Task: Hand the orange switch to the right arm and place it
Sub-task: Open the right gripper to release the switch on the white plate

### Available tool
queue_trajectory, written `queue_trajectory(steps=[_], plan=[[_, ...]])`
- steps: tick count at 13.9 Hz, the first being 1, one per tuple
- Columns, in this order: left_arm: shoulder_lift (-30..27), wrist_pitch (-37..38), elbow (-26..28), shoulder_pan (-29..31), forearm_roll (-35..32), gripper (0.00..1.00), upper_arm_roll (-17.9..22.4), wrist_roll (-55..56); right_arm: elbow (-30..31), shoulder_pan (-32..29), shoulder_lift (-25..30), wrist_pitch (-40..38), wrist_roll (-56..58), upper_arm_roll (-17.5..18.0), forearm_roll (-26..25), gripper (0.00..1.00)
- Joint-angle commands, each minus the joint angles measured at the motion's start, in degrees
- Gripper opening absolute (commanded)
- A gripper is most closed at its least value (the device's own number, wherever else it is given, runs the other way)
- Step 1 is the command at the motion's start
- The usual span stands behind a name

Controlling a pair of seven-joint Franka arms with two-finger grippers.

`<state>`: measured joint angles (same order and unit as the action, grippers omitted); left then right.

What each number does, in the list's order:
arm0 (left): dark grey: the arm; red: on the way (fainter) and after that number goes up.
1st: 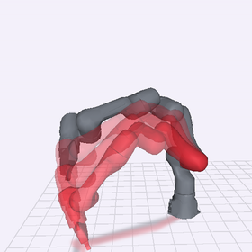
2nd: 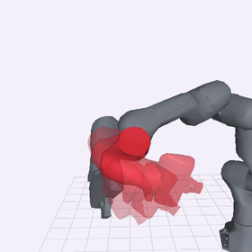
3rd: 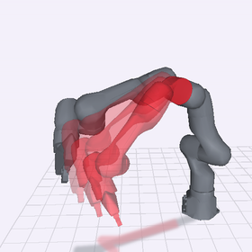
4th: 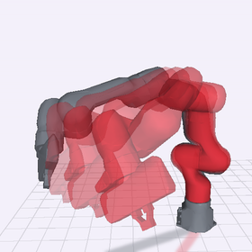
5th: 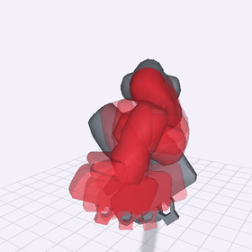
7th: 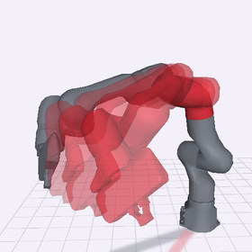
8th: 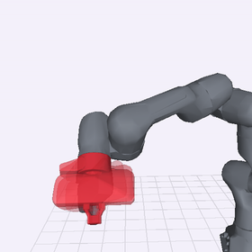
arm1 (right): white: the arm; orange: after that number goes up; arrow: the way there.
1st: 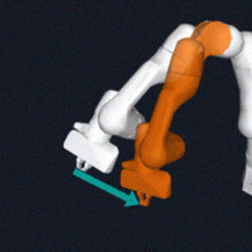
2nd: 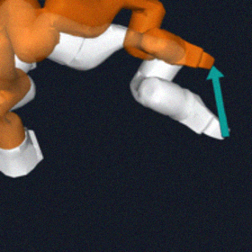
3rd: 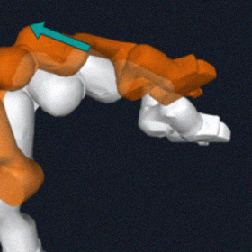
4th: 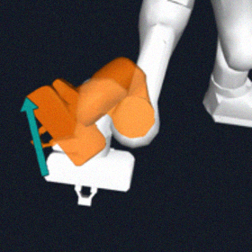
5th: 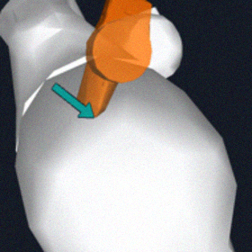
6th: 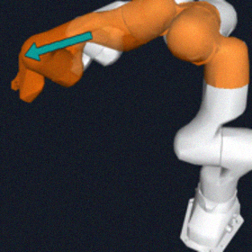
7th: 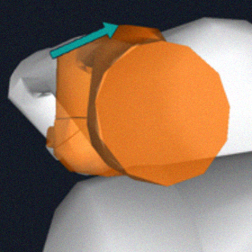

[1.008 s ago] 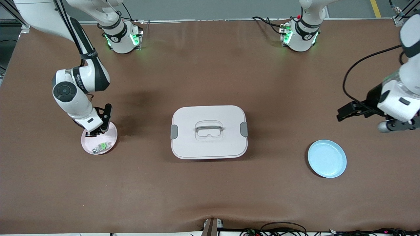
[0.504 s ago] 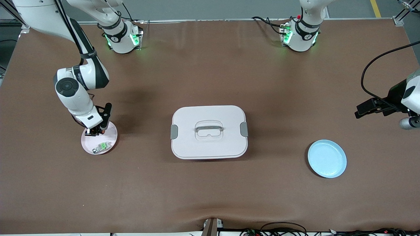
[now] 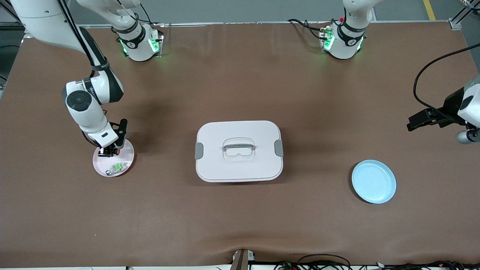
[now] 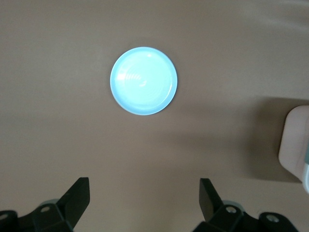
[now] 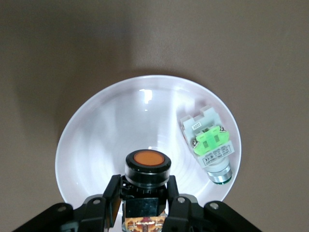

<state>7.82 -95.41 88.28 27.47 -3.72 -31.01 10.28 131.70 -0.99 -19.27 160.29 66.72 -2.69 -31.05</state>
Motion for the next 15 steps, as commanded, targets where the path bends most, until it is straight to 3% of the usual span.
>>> queue_trajectory(steps=[1, 5, 11, 12, 13, 15], plan=[[-6.5, -0.3, 6.0, 1.1, 1.3, 1.00, -0.5, -1.0, 0.2, -1.8, -1.3, 2.7, -1.2, 0.7, -2.1, 0.00], [-8.9, -0.1, 6.9, 2.5, 3.5, 1.00, -0.2, -1.6, 0.2, -2.7, -3.3, 5.6, -1.2, 0.7, -2.2, 0.00], [-9.7, 2.9, 6.2, 7.7, 6.5, 1.00, -0.1, -11.1, 0.1, -2.8, -3.8, 5.6, -1.5, 0.7, -3.3, 0.00], [-9.6, 2.9, 6.2, 7.7, 6.5, 1.00, -0.2, -11.0, 0.1, -3.0, -3.8, 5.6, -3.2, 0.7, -3.4, 0.79], [-9.3, 2.5, 5.9, 7.5, 6.5, 1.00, -0.4, -10.6, 0.1, -2.9, -3.8, 5.6, -4.1, 0.7, -3.9, 1.00], [-9.1, 1.8, 5.7, 7.4, 6.5, 1.00, -0.6, -10.5, 0.0, -2.8, -3.8, 5.5, -4.4, 0.7, -4.2, 1.00]])
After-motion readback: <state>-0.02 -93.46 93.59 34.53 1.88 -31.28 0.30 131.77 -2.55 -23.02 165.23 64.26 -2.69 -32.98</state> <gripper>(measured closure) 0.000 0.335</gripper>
